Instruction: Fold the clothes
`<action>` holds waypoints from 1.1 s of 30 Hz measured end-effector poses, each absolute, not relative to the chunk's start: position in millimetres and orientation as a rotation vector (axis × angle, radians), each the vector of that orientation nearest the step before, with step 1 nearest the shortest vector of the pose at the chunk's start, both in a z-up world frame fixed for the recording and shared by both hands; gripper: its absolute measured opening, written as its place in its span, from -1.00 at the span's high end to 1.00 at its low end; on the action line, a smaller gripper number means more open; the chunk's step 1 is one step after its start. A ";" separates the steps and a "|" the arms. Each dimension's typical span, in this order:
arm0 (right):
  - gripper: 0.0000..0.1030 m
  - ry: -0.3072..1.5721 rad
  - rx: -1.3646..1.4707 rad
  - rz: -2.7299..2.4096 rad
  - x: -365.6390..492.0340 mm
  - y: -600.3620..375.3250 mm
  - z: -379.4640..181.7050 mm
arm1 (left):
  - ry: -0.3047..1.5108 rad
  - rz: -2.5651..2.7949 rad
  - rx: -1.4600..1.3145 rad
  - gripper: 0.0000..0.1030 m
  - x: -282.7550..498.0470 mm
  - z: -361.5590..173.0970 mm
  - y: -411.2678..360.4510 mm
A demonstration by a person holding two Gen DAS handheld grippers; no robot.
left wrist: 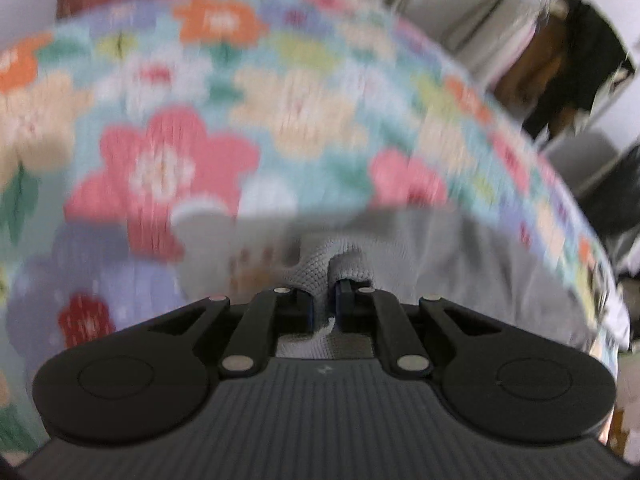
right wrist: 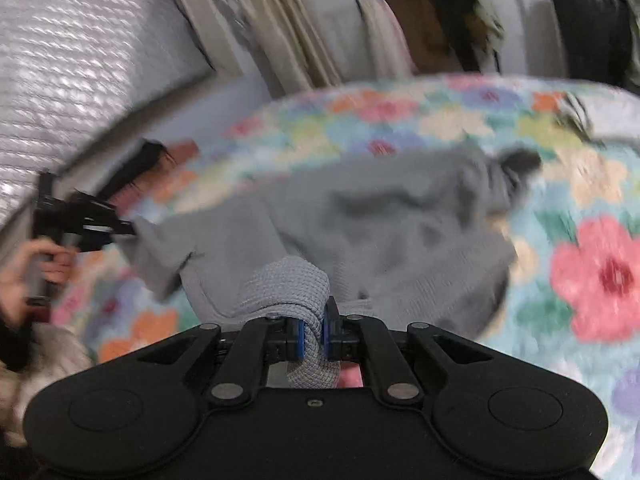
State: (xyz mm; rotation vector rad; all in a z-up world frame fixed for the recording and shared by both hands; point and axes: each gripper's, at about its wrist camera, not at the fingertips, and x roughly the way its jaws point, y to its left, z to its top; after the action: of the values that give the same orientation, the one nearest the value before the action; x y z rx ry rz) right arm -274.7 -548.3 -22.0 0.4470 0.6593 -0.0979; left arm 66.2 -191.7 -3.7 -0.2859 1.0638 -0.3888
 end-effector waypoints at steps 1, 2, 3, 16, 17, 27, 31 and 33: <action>0.83 0.670 0.440 -0.104 -275.3 -546.1 -25.0 | 1.077 -0.396 -0.272 0.85 63.1 -6.8 -193.2; 0.83 0.679 0.429 -0.110 -276.0 -543.5 -26.2 | 1.078 -0.404 -0.257 0.79 60.0 -7.1 -194.8; 0.83 0.687 0.418 -0.116 -276.7 -541.0 -27.4 | 1.072 -0.412 -0.244 0.72 57.5 -5.8 -196.6; 0.83 0.720 0.464 -0.145 -278.0 -544.1 -42.8 | 0.927 -0.661 -0.098 -0.21 4.7 20.4 -243.3; 0.83 0.721 0.464 -0.133 -277.3 -542.2 -42.9 | 0.918 -0.707 -0.073 -0.21 -3.1 20.2 -252.9; 0.83 0.767 0.448 -0.008 -267.7 -524.8 -48.4 | 1.165 -1.077 -0.024 -0.21 -62.0 -33.7 -331.9; 0.83 0.775 0.471 0.023 -265.4 -523.5 -51.5 | 1.145 -1.225 -0.017 -0.22 -84.1 -29.1 -343.9; 0.83 0.769 0.503 0.013 -266.3 -528.1 -53.2 | 1.105 -1.271 0.002 -0.23 -93.8 -23.1 -346.7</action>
State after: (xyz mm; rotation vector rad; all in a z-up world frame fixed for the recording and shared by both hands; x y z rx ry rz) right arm -266.3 -528.1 -53.2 0.5034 0.7690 0.0132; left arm -93.8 -346.7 -23.1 0.0016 1.1047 -1.2707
